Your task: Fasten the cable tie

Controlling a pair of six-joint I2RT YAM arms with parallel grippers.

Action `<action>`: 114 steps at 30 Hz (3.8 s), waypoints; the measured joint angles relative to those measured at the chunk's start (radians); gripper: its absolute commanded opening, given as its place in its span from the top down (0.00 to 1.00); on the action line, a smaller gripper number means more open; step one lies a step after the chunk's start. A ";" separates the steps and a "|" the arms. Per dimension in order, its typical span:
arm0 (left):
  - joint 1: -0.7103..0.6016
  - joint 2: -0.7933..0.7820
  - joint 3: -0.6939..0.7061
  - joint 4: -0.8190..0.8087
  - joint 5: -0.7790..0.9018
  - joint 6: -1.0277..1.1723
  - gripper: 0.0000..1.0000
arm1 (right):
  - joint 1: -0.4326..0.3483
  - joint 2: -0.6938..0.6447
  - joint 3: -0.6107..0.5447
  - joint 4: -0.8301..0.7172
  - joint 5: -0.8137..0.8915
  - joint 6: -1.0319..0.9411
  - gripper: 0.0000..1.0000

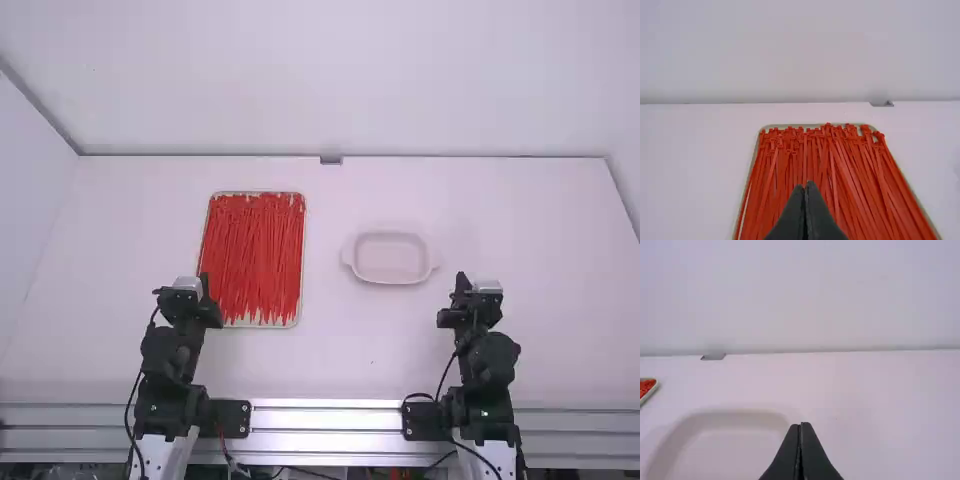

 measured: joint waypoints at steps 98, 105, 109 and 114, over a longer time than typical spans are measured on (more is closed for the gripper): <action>-0.027 1.462 1.110 -0.471 -0.010 -0.095 0.01 | 0.197 0.994 0.518 -0.140 -0.029 0.105 0.01; -0.027 1.721 1.393 -0.575 0.046 -0.027 0.01 | 0.197 0.994 0.518 -0.139 -0.027 0.104 0.01; -0.028 1.858 1.536 -0.592 0.056 -0.024 0.01 | 0.197 0.994 0.518 -0.140 -0.027 0.103 0.01; -0.035 1.988 1.618 -0.537 0.082 -0.032 0.04 | 0.197 0.994 0.518 -0.140 -0.026 0.105 0.01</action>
